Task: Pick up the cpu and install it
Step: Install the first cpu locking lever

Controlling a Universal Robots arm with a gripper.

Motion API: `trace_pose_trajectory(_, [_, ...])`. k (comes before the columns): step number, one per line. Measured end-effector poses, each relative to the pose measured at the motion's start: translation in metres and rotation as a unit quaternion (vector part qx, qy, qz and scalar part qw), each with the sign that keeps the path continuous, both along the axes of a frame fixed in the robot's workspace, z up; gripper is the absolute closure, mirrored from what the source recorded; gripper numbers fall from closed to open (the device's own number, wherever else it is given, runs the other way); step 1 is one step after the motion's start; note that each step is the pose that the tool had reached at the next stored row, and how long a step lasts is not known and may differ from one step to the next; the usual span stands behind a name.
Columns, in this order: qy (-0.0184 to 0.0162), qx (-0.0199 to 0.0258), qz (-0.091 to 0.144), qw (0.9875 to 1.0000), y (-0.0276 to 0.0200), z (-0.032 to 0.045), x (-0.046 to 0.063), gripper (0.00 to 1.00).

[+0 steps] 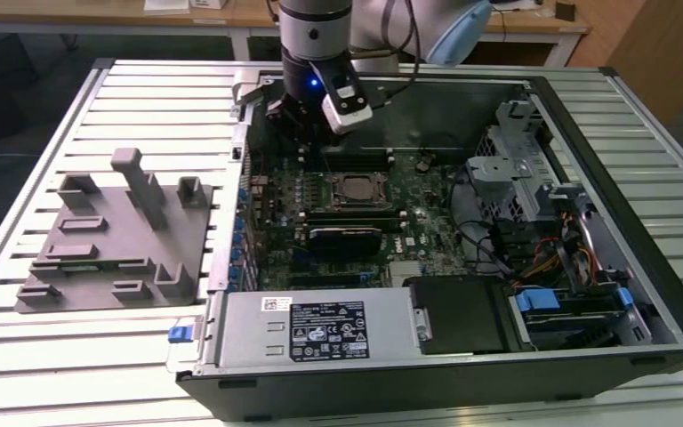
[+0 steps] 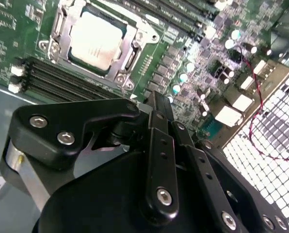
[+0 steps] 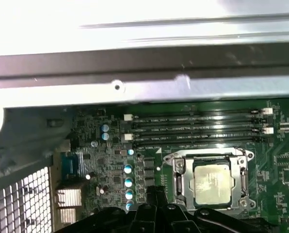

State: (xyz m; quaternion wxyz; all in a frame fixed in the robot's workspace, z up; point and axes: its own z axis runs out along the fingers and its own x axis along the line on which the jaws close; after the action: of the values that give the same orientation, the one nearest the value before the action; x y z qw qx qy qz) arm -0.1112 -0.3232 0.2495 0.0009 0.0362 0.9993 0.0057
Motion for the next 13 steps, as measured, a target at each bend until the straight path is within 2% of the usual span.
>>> trace_pose_trajectory(4, [0.0, 0.0, 0.0, 1.0, 0.0051, -0.0001, -0.003, 0.89])
trace_pose_trajectory(13, [-0.0003, 0.0, 0.002, 1.0, 0.0121, 0.002, -0.006, 0.89])
